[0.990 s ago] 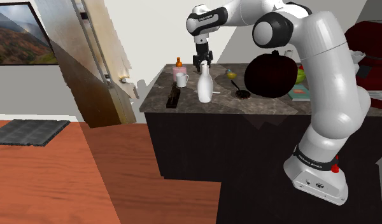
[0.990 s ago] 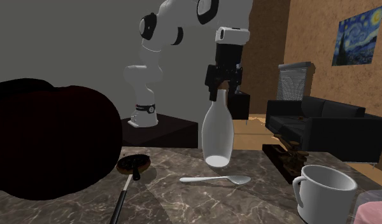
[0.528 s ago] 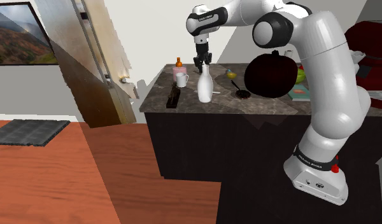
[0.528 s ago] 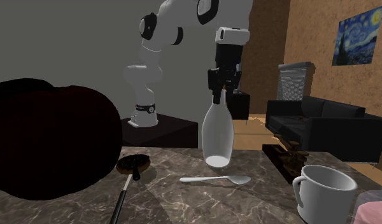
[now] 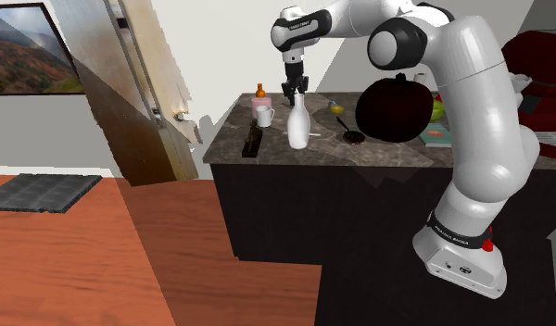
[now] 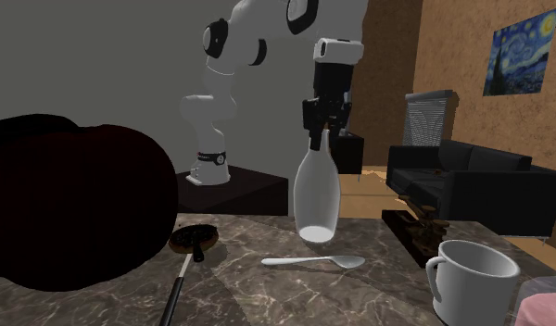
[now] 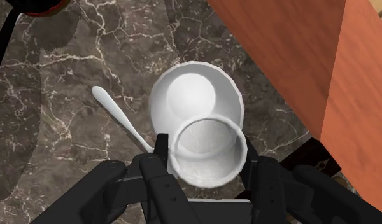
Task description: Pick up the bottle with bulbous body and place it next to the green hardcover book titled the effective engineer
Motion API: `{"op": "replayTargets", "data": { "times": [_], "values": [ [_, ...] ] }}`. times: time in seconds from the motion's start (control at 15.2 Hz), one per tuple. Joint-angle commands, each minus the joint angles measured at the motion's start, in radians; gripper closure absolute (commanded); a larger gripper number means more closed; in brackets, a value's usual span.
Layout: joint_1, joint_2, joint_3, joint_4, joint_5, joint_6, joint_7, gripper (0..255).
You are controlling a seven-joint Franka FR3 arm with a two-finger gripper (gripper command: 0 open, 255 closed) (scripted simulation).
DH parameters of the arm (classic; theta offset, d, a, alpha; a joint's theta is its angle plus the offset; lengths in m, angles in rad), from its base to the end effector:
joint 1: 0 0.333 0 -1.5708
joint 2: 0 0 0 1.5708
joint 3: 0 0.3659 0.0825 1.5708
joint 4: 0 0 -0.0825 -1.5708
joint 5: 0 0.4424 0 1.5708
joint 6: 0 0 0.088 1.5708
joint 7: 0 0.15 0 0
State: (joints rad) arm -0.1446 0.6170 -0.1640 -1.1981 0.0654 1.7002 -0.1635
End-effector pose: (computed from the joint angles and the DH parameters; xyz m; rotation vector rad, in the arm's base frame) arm 0.7715 -0.2047 0.4018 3.1241 -0.2070 -0.1752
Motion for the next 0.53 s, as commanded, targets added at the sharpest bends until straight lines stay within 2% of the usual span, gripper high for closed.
{"op": "replayTargets", "data": {
  "times": [0.0,0.46],
  "values": [
    [-0.001,0.0,0.0,0.02,0.0,-0.02,0.0,255],
    [-0.008,0.008,-0.001,0.128,0.0,-0.12,0.0,255]
  ]
}}
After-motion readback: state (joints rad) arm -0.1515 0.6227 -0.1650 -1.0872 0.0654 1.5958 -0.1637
